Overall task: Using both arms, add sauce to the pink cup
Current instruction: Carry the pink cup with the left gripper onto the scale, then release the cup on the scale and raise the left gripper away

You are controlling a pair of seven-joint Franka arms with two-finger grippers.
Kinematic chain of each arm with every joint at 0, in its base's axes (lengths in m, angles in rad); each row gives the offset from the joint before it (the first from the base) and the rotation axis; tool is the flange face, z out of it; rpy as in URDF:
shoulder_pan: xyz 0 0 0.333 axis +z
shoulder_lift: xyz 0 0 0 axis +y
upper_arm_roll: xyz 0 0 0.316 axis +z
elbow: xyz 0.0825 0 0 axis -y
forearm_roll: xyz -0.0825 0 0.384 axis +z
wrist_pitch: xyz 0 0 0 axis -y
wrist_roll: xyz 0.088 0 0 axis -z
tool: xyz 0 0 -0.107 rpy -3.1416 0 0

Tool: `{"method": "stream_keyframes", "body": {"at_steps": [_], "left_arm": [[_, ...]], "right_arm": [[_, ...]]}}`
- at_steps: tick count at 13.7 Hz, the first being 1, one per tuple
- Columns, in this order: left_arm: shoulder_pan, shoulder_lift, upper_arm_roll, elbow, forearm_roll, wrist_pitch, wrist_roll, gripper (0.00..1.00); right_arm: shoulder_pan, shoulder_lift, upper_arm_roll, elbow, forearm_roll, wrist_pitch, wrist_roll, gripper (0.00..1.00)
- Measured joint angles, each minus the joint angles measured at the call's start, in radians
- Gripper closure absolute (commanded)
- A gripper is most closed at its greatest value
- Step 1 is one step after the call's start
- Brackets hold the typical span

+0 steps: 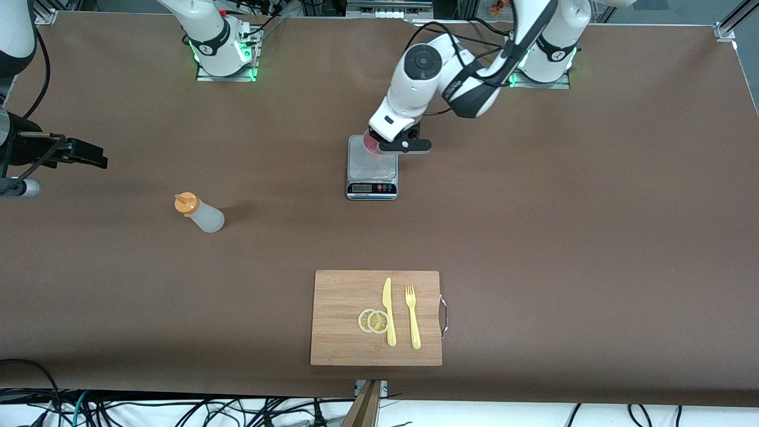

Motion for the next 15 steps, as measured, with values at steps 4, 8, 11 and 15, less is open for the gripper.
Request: {"method": "stream_keyframes", "body": {"at_steps": [4,8,11,15], "left_arm": [[-0.026,0.043,0.009,0.006,0.057,0.020,-0.051,1.00],[-0.026,0.044,0.030,0.015,0.058,0.020,-0.051,1.00],[-0.026,0.054,0.040,0.032,0.058,0.020,-0.051,0.96],[-0.027,0.063,0.040,0.041,0.061,0.020,-0.049,0.01]], "right_arm": [[0.000,0.000,0.000,0.000,0.000,0.000,0.000,0.00],[0.000,0.000,0.000,0.000,0.000,0.000,0.000,0.00],[0.000,0.000,0.000,0.000,0.000,0.000,0.000,0.00],[0.004,0.009,0.000,0.000,0.001,0.007,0.000,0.00]]}}
